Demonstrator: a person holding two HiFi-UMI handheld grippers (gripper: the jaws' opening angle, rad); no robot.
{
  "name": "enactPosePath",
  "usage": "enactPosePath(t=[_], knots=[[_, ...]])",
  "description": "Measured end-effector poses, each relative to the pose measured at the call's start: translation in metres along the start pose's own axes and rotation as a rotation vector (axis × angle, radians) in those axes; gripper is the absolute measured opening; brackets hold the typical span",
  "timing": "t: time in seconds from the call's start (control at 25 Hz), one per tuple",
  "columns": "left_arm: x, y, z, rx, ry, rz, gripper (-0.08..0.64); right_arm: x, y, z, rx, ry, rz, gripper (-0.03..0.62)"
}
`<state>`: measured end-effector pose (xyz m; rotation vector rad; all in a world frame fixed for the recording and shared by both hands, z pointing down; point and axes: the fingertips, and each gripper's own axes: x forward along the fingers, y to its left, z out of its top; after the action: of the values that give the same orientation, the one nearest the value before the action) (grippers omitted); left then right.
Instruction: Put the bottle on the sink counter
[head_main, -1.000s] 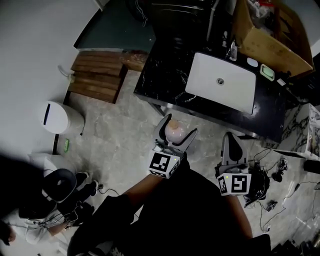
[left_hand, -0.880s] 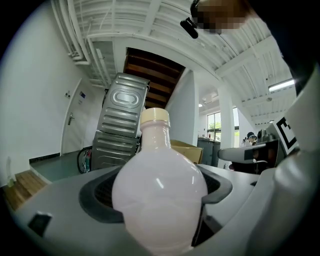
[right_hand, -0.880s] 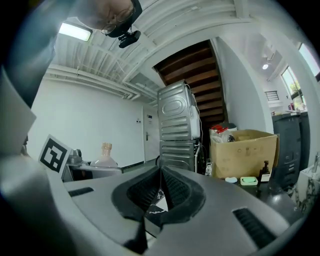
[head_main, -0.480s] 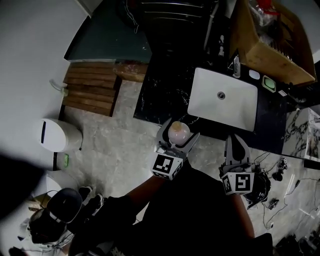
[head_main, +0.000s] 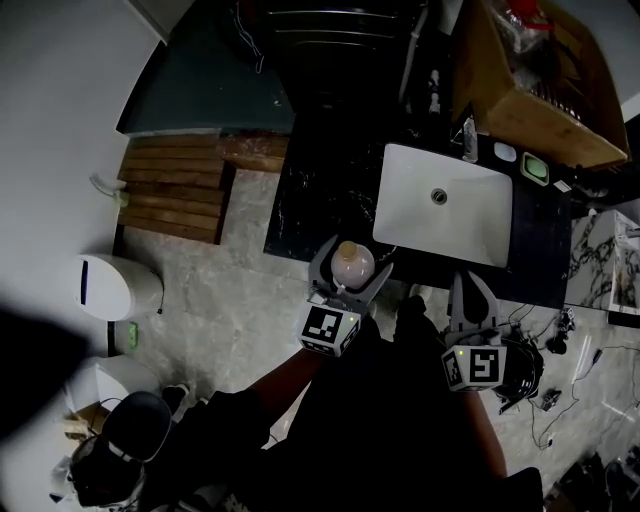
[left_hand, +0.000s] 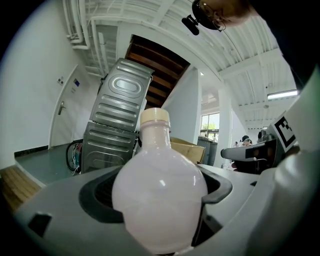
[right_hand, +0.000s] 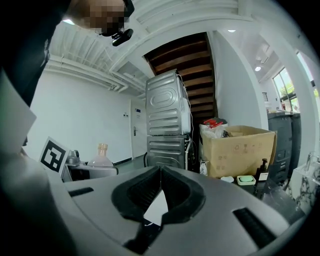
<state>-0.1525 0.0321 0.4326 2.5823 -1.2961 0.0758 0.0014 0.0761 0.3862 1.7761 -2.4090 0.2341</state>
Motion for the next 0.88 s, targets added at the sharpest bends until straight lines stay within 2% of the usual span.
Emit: enactPosePath(t=[0.44, 0.88], knots=[[0.033, 0.011, 0.007, -0.001, -0.004, 0.056, 0.403, 0.031, -0.013, 0.007, 0.005, -0.048, 0.06, 0.038], [0.147, 0.037, 0.029, 0.065, -0.007, 0.052, 0.403, 0.107, -0.073, 0.014, 0.045, -0.057, 0.077, 0.038]])
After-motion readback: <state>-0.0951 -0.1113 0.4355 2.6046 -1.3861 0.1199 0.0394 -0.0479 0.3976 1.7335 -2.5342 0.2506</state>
